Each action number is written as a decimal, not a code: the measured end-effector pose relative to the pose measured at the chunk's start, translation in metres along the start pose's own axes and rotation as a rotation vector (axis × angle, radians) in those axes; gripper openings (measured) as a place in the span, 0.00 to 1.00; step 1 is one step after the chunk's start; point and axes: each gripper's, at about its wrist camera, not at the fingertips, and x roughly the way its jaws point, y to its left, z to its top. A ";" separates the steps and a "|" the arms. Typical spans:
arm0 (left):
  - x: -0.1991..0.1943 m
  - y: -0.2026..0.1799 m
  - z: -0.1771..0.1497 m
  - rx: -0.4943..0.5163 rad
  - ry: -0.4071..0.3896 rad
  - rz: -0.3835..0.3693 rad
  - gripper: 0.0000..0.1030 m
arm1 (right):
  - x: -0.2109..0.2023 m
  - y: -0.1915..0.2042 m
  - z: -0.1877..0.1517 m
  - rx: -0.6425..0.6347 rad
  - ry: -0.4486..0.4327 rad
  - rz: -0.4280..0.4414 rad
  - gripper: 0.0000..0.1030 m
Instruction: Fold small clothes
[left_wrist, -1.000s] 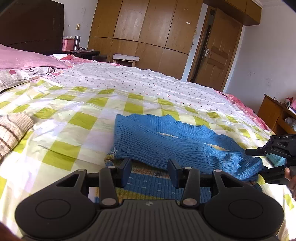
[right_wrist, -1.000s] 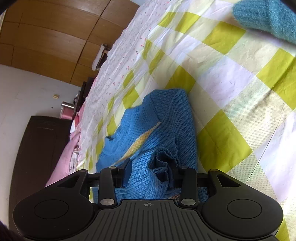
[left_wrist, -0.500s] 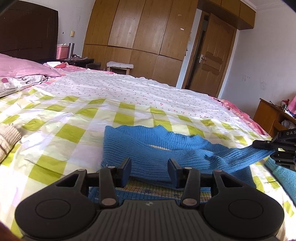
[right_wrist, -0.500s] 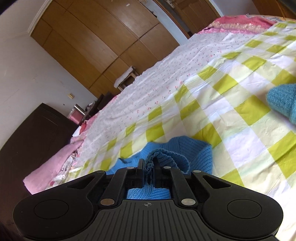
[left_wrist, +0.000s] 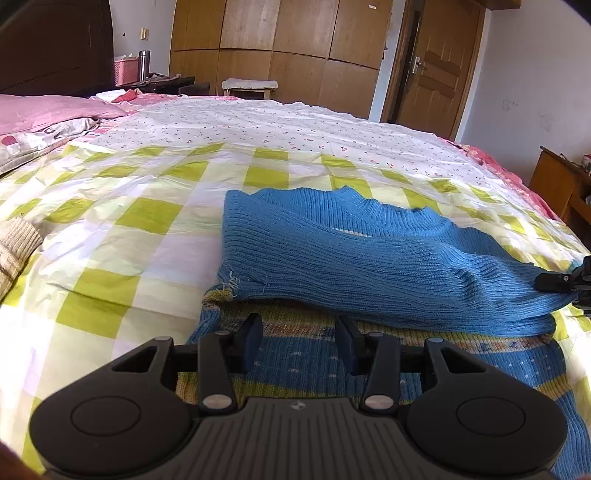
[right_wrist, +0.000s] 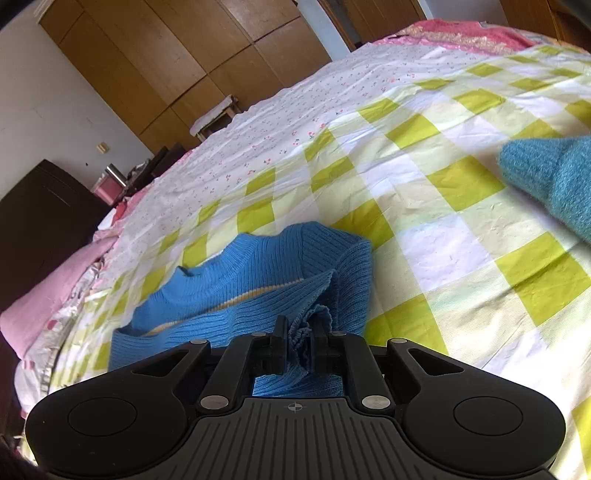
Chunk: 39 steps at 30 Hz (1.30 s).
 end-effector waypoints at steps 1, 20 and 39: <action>0.000 0.000 0.000 0.003 0.002 0.003 0.48 | -0.001 0.003 -0.003 -0.033 -0.009 -0.028 0.13; -0.007 -0.006 -0.003 0.096 0.024 0.049 0.48 | 0.003 0.019 -0.016 -0.197 0.011 -0.183 0.17; -0.045 0.006 -0.024 0.118 0.039 0.073 0.48 | -0.054 0.017 -0.073 -0.208 0.100 -0.123 0.22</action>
